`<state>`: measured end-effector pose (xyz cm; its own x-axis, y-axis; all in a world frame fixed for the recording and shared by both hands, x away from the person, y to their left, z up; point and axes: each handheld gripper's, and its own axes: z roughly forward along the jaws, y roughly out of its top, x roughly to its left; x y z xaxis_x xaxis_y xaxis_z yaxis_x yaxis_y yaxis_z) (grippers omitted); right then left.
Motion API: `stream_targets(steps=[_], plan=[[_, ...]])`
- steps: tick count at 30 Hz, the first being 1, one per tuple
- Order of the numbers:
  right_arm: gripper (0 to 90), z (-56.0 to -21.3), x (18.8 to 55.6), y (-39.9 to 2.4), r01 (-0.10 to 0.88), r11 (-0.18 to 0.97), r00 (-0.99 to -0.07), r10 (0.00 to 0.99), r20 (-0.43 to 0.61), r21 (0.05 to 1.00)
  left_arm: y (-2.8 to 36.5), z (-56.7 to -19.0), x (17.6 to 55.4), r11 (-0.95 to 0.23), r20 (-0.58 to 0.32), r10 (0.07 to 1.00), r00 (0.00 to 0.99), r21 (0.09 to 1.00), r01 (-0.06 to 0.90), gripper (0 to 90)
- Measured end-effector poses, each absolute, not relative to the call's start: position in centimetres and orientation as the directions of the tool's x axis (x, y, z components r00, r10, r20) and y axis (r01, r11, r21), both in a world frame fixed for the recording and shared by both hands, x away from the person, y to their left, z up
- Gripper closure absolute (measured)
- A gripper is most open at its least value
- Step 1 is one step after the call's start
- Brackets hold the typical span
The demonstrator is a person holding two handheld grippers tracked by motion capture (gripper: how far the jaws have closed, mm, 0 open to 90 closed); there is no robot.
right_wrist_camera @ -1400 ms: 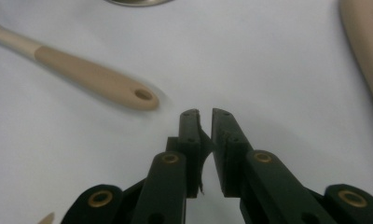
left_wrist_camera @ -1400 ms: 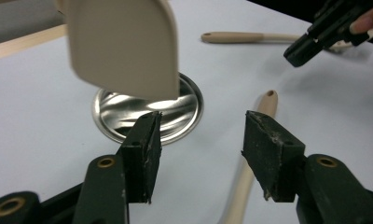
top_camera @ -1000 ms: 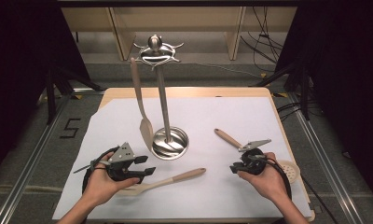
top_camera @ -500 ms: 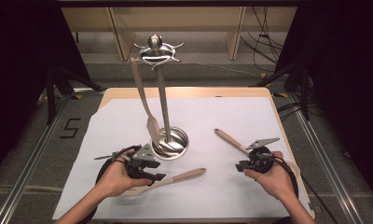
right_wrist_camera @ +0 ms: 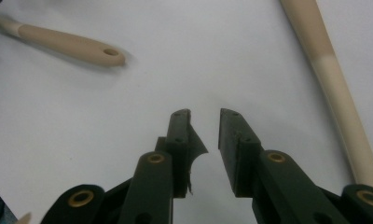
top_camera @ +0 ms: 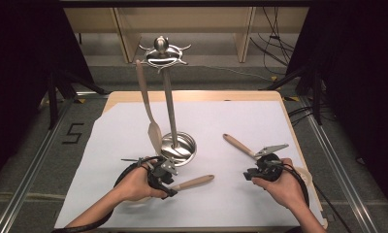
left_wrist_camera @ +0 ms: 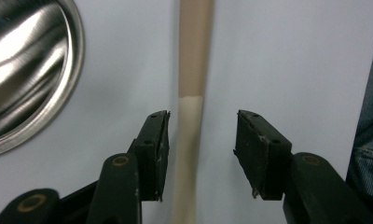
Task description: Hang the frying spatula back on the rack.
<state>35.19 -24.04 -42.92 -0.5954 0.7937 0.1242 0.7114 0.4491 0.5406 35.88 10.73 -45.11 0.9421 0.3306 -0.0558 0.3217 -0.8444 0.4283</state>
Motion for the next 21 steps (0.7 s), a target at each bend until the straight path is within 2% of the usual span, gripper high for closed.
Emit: stream_targets(steps=[10, 11, 14, 21], plan=[[74.1, -43.18, 35.28, -24.03, 0.702, 0.463, -0.61, 0.783, 0.122, 0.541, 10.59, -46.01, 35.73, -0.879, -0.041, 0.333, 0.942, 0.347, 0.326, 55.6], [74.0, -43.17, 35.28, -24.01, 0.702, 0.463, -0.61, 0.783, 0.122, 0.541, 10.64, -45.9, 35.87, -0.901, -0.028, 0.304, 0.952, 0.316, 0.297, 55.8], [73.9, -43.13, 35.22, -23.99, 0.706, 0.461, -0.607, 0.785, 0.124, 0.537, 10.51, -46.08, 35.88, -0.911, -0.019, 0.298, 0.954, 0.293, 0.29, 56.6], [73.8, -43.25, 35.14, -23.95, 0.716, 0.453, -0.601, 0.788, 0.138, 0.532, 10.18, -46.02, 35.94, -0.913, -0.017, 0.315, 0.949, 0.269, 0.308, 60.6]])
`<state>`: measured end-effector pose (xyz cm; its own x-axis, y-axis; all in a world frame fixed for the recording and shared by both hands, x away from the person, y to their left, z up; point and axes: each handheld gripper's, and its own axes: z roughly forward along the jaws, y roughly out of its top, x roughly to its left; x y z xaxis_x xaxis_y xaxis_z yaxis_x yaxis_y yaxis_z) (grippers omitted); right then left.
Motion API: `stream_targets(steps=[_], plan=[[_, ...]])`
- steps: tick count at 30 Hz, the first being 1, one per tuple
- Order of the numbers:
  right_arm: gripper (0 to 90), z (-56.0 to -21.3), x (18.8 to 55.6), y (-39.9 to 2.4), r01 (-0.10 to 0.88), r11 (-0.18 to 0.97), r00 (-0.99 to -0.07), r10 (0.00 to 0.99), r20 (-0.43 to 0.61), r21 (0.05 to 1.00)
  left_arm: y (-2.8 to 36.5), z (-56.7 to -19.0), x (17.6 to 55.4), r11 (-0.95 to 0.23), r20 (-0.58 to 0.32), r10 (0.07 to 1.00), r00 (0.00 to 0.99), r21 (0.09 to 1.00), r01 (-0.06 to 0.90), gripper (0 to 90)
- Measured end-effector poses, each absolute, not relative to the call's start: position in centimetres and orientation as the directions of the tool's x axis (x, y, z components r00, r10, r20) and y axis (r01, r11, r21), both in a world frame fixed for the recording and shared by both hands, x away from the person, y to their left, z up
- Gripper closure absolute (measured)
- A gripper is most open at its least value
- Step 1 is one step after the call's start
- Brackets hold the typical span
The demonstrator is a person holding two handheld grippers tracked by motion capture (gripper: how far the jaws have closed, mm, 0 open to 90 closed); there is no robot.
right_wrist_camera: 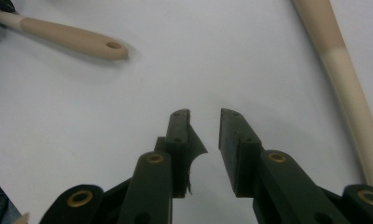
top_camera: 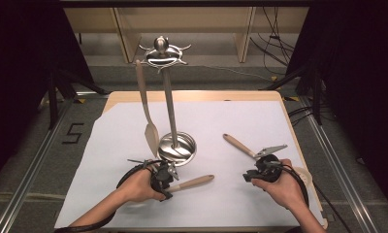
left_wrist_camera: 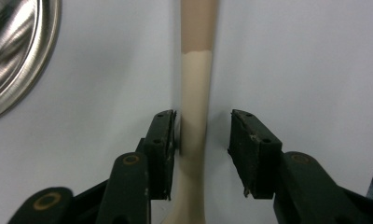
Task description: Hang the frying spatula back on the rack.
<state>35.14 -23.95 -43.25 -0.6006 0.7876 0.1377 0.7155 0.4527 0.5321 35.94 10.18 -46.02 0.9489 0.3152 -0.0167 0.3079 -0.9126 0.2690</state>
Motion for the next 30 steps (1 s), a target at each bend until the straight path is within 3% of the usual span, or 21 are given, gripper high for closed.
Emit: stream_targets(steps=[6, 9, 18, 23, 30], plan=[[73.9, -43.3, 35.1, -24.0, 0.716, 0.452, -0.6, 0.788, 0.139, 0.532, 9.8, -45.9, 35.7, -0.922, 0.007, 0.31, 0.951, 0.247, 0.299, 65.6], [73.9, -43.3, 35.1, -23.9, 0.714, 0.453, -0.602, 0.787, 0.138, 0.534, 9.7, -45.9, 35.6, -0.921, 0.023, 0.317, 0.948, 0.244, 0.303, 76.1], [74.0, -43.3, 35.1, -23.9, 0.717, 0.456, -0.6, 0.788, 0.136, 0.527, 9.7, -45.9, 35.3, -0.904, 0.032, 0.366, 0.93, 0.247, 0.348, 77.8], [74.0, -43.4, 35.1, -23.9, 0.727, 0.445, -0.592, 0.792, 0.15, 0.523, 10.3, -45.8, 34.9, -0.876, 0.016, 0.394, 0.919, 0.31, 0.371, 77.9], [74.1, -43.3, 35.0, -23.8, 0.73, 0.44, -0.587, 0.796, 0.149, 0.523, 10.9, -44.1, 33.2, -0.795, 0.03, 0.432, 0.901, 0.484, 0.365, 77.9]])
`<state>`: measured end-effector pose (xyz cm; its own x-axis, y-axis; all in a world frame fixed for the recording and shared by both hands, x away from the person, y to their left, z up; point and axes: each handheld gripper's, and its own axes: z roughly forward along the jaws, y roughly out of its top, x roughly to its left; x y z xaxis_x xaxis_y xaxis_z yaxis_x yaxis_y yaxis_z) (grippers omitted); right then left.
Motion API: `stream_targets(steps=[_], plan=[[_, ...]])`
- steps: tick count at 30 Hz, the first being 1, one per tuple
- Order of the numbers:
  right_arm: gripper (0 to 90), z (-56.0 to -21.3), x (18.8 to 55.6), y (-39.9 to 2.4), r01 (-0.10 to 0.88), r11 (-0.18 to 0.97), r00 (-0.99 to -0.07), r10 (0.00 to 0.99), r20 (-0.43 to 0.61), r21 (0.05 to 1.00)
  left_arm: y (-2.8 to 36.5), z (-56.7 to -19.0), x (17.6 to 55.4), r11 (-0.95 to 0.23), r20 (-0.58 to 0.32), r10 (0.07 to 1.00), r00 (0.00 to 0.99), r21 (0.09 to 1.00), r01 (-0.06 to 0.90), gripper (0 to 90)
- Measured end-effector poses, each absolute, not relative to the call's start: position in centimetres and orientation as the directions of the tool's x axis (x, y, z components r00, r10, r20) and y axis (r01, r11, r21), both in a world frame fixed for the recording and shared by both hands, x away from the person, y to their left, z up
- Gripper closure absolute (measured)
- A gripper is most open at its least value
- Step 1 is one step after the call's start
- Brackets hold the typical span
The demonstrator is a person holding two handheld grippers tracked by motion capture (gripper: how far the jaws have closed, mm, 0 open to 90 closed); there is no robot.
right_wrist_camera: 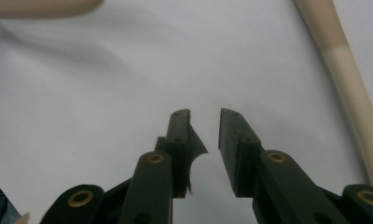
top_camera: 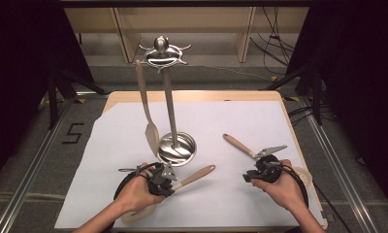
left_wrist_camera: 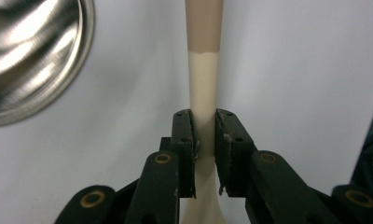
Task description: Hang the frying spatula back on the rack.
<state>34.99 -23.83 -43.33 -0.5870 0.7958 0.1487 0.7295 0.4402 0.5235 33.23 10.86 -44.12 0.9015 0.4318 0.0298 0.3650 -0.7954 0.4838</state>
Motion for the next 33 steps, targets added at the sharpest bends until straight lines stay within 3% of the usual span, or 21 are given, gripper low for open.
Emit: stream_targets(steps=[6, 16, 22, 33], plan=[[74.2, -43.2, 35.1, -24.1, 0.715, 0.445, -0.594, 0.794, 0.131, 0.54, 11.8, -42.6, 32.2, -0.706, 0.055, 0.485, 0.873, 0.613, 0.354, 77.9], [74.2, -43.2, 35.1, -24.1, 0.715, 0.442, -0.59, 0.797, 0.129, 0.541, 13.5, -40.8, 31.2, -0.487, -0.008, 0.536, 0.844, 0.814, 0.317, 77.8], [74.3, -43.1, 35.1, -24.1, 0.714, 0.442, -0.591, 0.797, 0.128, 0.544, 14.4, -40.1, 30.9, -0.37, -0.048, 0.571, 0.819, 0.876, 0.309, 77.9], [74.3, -43.4, 35.2, -24.1, 0.694, 0.431, -0.595, 0.794, 0.123, 0.576, 15.8, -38.8, 30.6, -0.226, -0.043, 0.635, 0.772, 0.944, 0.239, 77.8]])
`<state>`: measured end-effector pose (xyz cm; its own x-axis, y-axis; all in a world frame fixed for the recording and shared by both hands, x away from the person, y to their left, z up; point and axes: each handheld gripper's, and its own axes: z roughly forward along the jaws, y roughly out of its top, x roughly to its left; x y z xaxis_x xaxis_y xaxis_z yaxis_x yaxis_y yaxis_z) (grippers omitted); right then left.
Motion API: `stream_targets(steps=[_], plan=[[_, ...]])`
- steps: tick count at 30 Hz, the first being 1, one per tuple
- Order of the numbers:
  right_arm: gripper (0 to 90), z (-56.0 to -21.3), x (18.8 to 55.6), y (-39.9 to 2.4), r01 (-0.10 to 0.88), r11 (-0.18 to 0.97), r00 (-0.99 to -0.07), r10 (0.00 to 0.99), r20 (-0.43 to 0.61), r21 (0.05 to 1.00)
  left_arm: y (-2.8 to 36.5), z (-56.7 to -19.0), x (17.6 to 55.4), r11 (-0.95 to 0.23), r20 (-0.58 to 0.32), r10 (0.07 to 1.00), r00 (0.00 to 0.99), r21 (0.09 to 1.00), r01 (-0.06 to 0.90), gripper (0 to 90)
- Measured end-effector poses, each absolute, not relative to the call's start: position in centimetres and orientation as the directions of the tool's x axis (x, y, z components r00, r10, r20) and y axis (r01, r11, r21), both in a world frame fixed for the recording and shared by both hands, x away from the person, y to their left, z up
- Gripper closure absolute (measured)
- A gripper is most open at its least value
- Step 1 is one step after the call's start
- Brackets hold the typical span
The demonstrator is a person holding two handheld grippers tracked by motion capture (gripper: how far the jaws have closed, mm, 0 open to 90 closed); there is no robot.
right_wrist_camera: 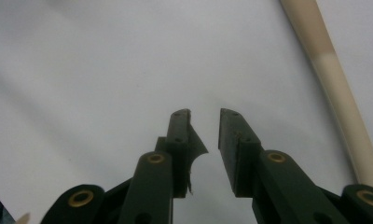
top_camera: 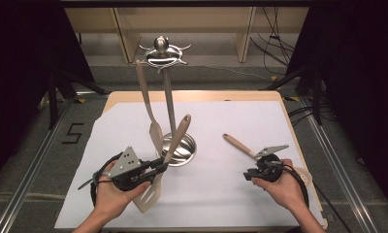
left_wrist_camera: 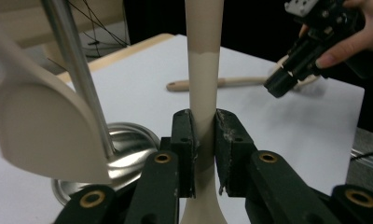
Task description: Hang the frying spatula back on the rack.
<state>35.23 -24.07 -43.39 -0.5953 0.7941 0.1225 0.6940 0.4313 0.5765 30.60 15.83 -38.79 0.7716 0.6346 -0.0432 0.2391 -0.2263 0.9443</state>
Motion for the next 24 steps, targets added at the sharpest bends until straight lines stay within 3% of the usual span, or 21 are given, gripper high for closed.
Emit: stream_targets(steps=[9, 24], plan=[[74.3, -43.2, 35.2, -24.0, 0.707, 0.434, -0.59, 0.797, 0.127, 0.559, 16.1, -37.8, 30.2, -0.195, 0.026, 0.687, 0.726, 0.969, 0.15, 77.8], [74.2, -43.3, 35.3, -24.0, 0.696, 0.449, -0.603, 0.789, 0.116, 0.561, 16.4, -36.1, 29.8, -0.127, 0.035, 0.747, 0.664, 0.988, 0.092, 77.8]])
